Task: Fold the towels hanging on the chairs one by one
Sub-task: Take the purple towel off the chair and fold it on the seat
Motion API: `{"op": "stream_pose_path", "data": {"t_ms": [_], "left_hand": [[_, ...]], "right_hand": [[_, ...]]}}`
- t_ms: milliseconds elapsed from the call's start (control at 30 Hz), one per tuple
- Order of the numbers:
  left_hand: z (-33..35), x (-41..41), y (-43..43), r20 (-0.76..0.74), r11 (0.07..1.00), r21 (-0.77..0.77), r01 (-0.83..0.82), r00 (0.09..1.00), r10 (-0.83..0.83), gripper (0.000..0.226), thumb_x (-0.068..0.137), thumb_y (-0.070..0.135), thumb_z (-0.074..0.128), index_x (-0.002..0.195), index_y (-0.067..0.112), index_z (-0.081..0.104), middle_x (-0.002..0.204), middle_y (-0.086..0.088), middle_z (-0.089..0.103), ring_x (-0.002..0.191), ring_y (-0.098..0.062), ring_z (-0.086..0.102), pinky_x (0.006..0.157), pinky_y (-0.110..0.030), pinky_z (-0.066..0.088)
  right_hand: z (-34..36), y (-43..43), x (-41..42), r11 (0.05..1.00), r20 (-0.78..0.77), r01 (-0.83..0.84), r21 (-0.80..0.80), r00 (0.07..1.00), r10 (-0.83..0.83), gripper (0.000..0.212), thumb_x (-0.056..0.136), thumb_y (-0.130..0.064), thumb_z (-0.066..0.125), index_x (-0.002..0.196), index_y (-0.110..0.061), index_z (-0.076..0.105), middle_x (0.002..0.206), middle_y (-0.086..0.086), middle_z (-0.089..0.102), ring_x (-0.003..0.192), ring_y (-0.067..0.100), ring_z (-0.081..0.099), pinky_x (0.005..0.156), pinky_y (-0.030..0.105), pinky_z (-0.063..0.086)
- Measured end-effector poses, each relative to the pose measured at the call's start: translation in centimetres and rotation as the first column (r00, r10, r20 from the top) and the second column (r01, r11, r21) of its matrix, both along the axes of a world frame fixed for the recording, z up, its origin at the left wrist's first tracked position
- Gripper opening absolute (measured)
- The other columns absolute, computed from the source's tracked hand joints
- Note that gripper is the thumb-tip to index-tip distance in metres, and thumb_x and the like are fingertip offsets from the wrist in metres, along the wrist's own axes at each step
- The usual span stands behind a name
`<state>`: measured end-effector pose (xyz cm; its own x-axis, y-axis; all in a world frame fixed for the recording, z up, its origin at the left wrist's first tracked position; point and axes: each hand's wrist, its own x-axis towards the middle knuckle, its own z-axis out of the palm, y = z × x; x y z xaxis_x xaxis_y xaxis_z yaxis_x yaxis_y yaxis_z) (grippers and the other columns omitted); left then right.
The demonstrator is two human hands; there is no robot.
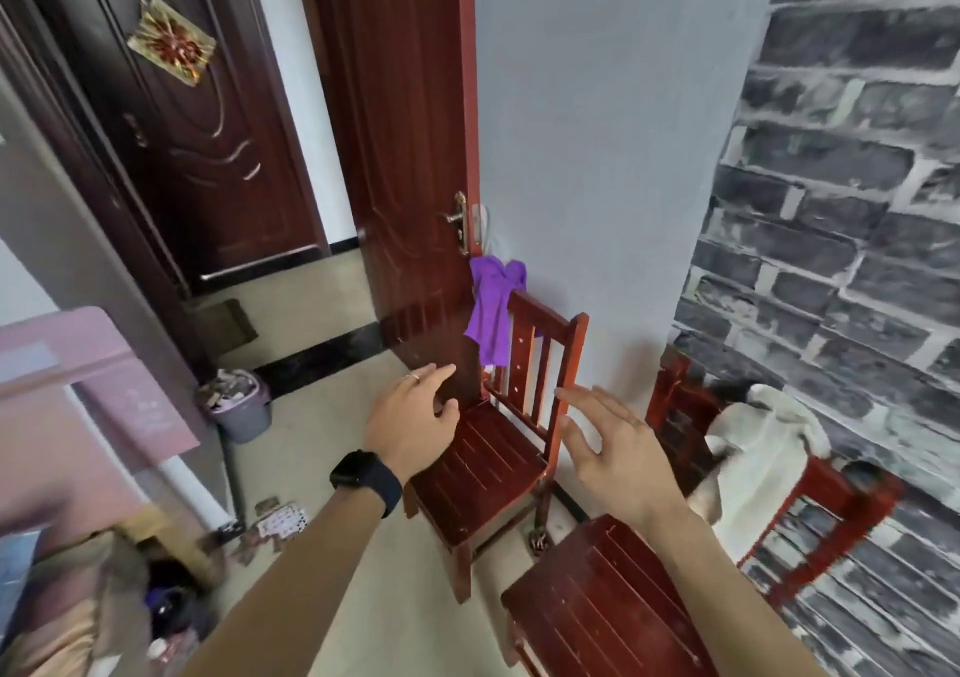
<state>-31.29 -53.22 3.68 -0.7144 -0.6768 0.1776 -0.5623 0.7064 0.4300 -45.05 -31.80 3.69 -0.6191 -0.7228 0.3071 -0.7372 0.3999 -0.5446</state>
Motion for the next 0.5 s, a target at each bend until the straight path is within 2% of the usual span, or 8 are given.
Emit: {"op": "stream_pose_path", "data": {"t_ms": [200,333,500], "left_hand": [[0.1,-7.5,-9.0,0.016,1.000,-0.016,0.005,1.000,-0.005,0.049,0.095,0.037,0.051,0.143,0.034,0.046,0.146,0.004,0.050,0.134,-0.017,0.044,0.110,-0.033,0.036],[-0.8,-11.5,-15.3,0.041,1.000,-0.005,0.016,0.999,-0.016,0.050,0.095,0.038,0.051,0.144,0.033,0.046,0.147,0.004,0.049,0.134,-0.017,0.044,0.110,-0.035,0.037],[-3.8,-18.1,-24.4,0.060,0.997,0.042,0.065,0.996,-0.067,0.051,0.094,0.038,0.053,0.143,0.030,0.047,0.147,0.004,0.049,0.135,-0.018,0.042,0.110,-0.034,0.037]], "right_hand": [[-0.8,-8.9,-8.0,1.000,0.060,-0.009,-0.018,0.998,0.011,0.036,0.101,-0.040,0.048,0.133,-0.031,0.062,0.138,-0.011,0.060,0.138,0.017,0.045,0.117,0.036,0.034],[-1.4,-15.1,-12.9,1.000,0.084,0.000,0.008,0.996,0.000,0.034,0.100,-0.033,0.055,0.134,-0.032,0.061,0.141,-0.011,0.057,0.139,0.015,0.042,0.114,0.030,0.031],[-4.0,-23.8,-19.3,0.993,0.090,0.069,0.099,0.993,-0.078,0.041,0.100,-0.036,0.052,0.140,-0.028,0.057,0.145,-0.007,0.054,0.140,0.018,0.040,0.116,0.035,0.031]]}}
